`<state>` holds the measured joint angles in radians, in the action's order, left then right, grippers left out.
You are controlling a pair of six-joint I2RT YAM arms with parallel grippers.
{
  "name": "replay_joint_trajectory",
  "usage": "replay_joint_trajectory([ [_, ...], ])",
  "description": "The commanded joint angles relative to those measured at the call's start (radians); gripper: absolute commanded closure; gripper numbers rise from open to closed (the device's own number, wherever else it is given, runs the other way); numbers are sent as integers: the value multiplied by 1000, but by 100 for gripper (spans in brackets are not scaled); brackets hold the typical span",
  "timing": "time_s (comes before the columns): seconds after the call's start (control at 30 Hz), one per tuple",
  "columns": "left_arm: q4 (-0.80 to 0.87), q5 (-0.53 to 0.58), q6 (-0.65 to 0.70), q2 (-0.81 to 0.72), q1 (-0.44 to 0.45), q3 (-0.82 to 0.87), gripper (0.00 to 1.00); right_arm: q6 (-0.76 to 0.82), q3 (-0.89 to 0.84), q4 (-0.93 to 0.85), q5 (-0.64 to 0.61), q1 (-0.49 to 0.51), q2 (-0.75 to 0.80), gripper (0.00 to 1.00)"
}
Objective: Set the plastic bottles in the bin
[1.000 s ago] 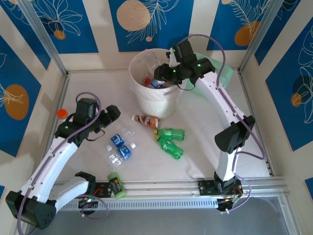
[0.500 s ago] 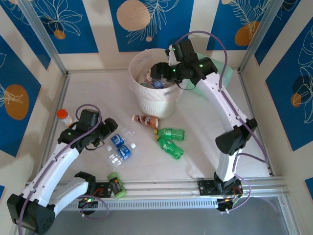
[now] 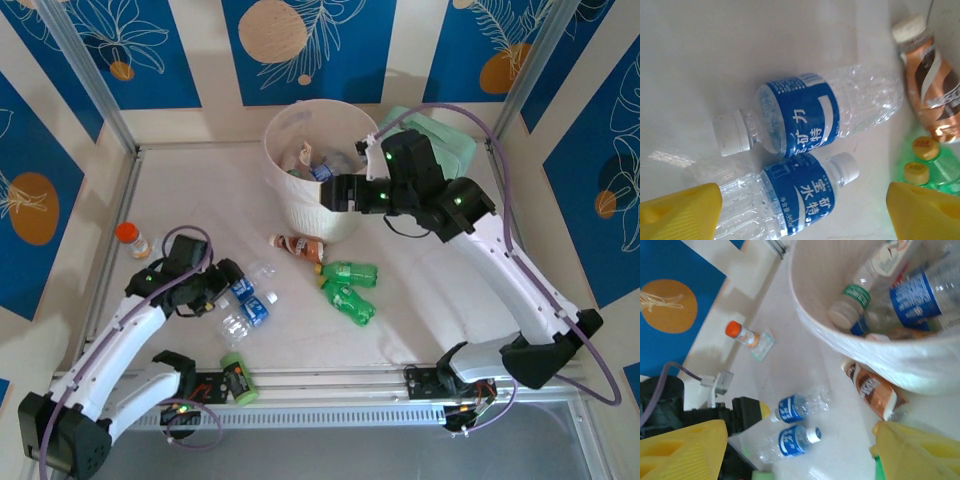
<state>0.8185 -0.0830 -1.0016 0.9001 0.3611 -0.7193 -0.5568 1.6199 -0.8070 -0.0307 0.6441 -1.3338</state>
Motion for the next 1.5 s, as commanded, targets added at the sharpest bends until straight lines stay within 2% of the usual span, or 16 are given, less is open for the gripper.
replay_joint_trajectory([
  [0.0,75,-25,132,35,54,-23,16,-37,-87,46,-20,-6,40,19],
  [0.37,149,63,260,147,275,-37,9,-104,-248,78,55,-91,131,16],
  [0.53,147,74,294,233,334,-45,0,-114,-276,81,92,-149,144,12],
  [0.93,82,144,311,346,348,-14,1,-124,-296,82,130,-184,156,10],
  [1.47,7,114,349,429,348,-9,20,-138,-307,97,157,-196,150,8],
])
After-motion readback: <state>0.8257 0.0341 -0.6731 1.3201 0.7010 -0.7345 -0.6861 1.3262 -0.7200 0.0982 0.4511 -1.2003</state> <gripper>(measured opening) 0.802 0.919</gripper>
